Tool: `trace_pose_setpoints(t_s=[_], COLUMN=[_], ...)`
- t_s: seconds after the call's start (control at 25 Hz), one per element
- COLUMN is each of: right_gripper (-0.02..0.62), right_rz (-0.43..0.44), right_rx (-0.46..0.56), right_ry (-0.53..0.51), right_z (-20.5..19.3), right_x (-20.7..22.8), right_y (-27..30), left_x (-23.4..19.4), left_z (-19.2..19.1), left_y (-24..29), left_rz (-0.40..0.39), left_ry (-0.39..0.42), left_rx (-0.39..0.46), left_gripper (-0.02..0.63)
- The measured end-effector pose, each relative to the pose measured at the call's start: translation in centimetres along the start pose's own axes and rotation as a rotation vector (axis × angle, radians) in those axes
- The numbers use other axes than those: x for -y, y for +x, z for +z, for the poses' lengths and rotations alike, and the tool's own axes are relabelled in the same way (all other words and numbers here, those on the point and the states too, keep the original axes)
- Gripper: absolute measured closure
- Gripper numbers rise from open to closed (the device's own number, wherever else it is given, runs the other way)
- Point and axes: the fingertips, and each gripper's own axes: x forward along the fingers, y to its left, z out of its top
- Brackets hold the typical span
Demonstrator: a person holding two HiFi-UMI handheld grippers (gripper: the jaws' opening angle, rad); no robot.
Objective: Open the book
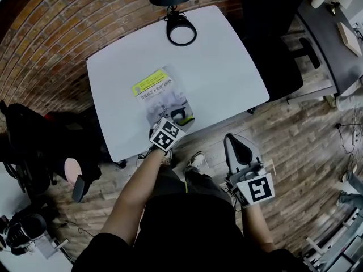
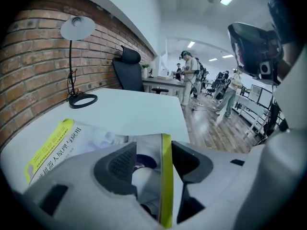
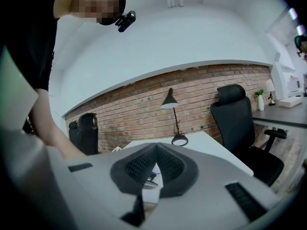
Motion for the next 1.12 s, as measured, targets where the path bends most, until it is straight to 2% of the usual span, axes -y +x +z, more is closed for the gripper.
trace_pose_setpoints(t_s=[0.32, 0.48, 0.64, 0.92, 1.12], right_gripper=[0.581, 0.581, 0.581, 0.581, 0.581], right_rz=[0.01, 0.008, 0.008, 0.039, 0.076], right_rx=[0.022, 0.047, 0.042, -0.006, 0.004], right_ry=[0.006, 0.009, 0.006, -0.011, -0.028], right_z=[0.4, 1.2, 1.2, 0.0, 0.3], right_x=[-0.3, -0.4, -0.5, -1.3, -2.3], right_y=[0.6, 0.7, 0.6, 0.6, 1.6], left_x=[-0.2, -0.2, -0.3, -1.1, -2.6], left_z=[0.7, 1.1, 1.6, 3.3, 3.9], left_y=[-1.0, -1.8, -2.7, -6.0, -10.3], left_rz=[-0.104, -0.11, -0.062, 0.101, 0.175], left_ry=[-0.041, -0.077, -0.167, -0.203, -0.357], left_rx=[0.067, 0.133, 0.192, 0.306, 0.453], left_gripper=[0.413, 0.47, 0.525, 0.561, 0.566])
